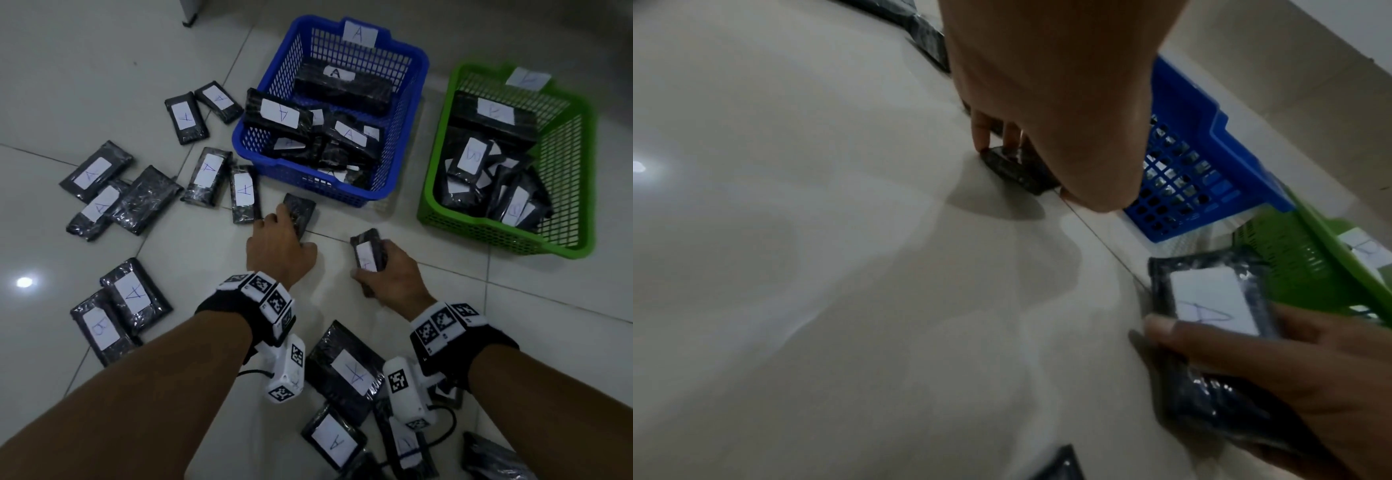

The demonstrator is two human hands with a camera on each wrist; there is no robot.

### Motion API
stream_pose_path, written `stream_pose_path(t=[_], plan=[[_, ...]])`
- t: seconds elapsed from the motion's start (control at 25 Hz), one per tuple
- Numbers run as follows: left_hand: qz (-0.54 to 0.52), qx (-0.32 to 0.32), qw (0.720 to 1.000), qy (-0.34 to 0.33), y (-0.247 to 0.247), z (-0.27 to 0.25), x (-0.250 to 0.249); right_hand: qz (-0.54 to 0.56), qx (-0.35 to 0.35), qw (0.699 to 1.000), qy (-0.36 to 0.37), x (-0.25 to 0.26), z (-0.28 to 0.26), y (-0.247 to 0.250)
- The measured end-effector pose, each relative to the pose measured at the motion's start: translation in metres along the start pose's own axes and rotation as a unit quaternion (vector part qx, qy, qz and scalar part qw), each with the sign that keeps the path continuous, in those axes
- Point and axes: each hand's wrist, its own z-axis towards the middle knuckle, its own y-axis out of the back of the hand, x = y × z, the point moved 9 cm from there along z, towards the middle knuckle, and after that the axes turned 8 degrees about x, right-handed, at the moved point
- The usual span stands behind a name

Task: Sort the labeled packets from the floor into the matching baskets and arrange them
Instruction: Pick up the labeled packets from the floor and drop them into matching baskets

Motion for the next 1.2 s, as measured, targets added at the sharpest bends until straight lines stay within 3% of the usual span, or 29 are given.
stream_pose_path(t=[0.12, 0.2, 0.24, 0.36, 0.44, 0.72, 0.92, 1.04, 1.12, 1.2], plan=[[-0.053, 0.012, 0.998, 0.015, 0.004, -0.012, 0.014, 0.104, 0.012, 0.994, 0.042, 0.017, -0.009, 0.008], [-0.184, 0.034, 0.981, 0.052, 0.006, -0.018, 0.028, 0.115, 0.004, 0.99, 0.084, 0.039, -0.016, 0.018], [-0.287, 0.034, 0.954, 0.081, 0.01, -0.021, 0.034, 0.118, -0.002, 0.988, 0.1, 0.049, -0.018, 0.021], [-0.536, 0.003, 0.831, 0.151, 0.036, -0.032, 0.03, 0.149, -0.014, 0.98, 0.128, 0.077, -0.019, 0.029], [-0.57, -0.017, 0.809, 0.144, 0.06, -0.032, 0.02, 0.166, -0.015, 0.976, 0.14, 0.092, -0.018, 0.035], [-0.475, -0.073, 0.873, 0.083, 0.123, 0.015, 0.011, 0.178, -0.037, 0.972, 0.152, 0.138, 0.014, 0.05], [-0.342, -0.024, 0.939, -0.018, 0.142, 0.085, -0.012, 0.135, -0.12, 0.973, 0.143, 0.159, 0.052, 0.063], [-0.188, 0.039, 0.977, -0.09, 0.135, 0.131, -0.027, 0.12, -0.177, 0.969, 0.124, 0.159, 0.075, 0.07], [-0.099, 0.045, 0.986, -0.126, 0.131, 0.15, -0.034, 0.089, -0.192, 0.971, 0.115, 0.161, 0.087, 0.071], [-0.095, 0.031, 0.985, -0.141, 0.127, 0.163, -0.035, 0.064, -0.202, 0.971, 0.11, 0.162, 0.098, 0.068]])
